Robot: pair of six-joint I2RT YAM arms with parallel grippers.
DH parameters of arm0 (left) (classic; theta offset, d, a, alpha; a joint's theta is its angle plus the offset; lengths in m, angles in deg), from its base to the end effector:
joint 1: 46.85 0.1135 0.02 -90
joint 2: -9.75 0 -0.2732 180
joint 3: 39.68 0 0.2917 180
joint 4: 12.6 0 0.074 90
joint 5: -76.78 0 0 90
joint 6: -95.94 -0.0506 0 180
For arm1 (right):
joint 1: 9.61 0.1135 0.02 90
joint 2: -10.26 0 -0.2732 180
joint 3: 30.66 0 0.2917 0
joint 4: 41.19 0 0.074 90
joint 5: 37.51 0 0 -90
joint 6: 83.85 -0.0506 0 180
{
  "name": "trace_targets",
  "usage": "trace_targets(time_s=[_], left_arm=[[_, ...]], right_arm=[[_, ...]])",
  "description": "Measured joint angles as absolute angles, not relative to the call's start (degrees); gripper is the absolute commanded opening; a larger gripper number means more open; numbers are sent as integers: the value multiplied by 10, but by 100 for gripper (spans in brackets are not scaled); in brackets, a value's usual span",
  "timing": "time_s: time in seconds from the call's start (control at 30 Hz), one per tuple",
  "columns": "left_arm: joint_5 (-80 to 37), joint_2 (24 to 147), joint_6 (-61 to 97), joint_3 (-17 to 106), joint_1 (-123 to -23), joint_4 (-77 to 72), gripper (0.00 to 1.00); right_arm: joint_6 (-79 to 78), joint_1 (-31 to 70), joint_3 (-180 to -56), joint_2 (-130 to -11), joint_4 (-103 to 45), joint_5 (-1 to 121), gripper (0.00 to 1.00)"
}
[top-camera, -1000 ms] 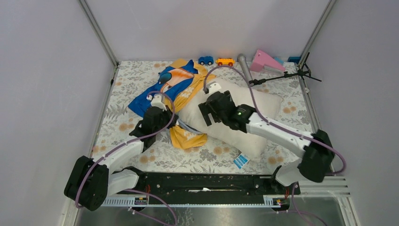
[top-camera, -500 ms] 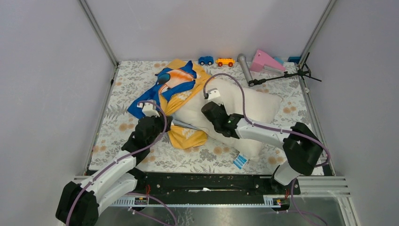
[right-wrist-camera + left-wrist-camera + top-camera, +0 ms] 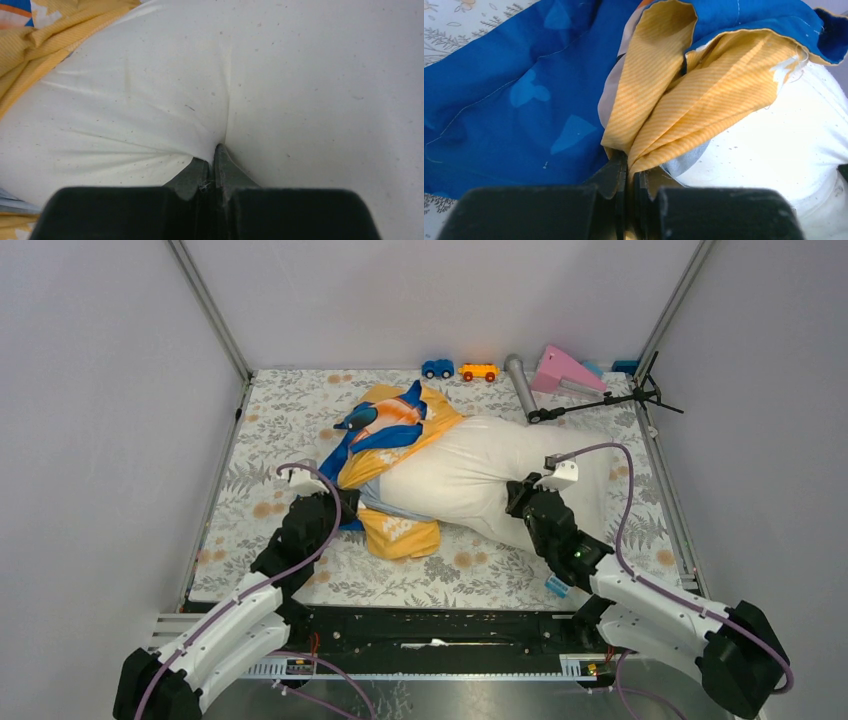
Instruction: Remove the pillowcase from the pillow
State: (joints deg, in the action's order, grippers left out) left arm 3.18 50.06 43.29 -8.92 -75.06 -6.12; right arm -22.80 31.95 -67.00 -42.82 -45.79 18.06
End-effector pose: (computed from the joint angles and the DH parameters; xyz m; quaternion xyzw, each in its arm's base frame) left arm 0.1981 -0.0900 0.2080 -0.1485 0.7813 -0.2266 0.5623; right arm 0.2048 0.1434 0.2236 0.1032 0.7590 0.1585 0.6230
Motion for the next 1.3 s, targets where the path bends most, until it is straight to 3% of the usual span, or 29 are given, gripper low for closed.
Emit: trace_targets(time_s=[0.4,0.67,1.07,1.13,1.2,1.3], left_arm=[[152,423,616,-88,-763,87,0],[168,430,650,-83,-765,103,1],[243,424,863,-43,-772,260,9],[255,430,880,-42,-772,269,8],[262,439,870,-42,-772,260,8],[267,456,770,-45,-771,200,18]], right_arm=[[-305,320,-611,-335,-465,174,0],[-315,320,-606,-329,-466,175,0],[-316,320,-572,-243,-451,150,0],[-305,320,-568,-247,-461,151,9],[-285,320,-567,-256,-480,159,24],[-245,310,-565,-278,-524,173,62]])
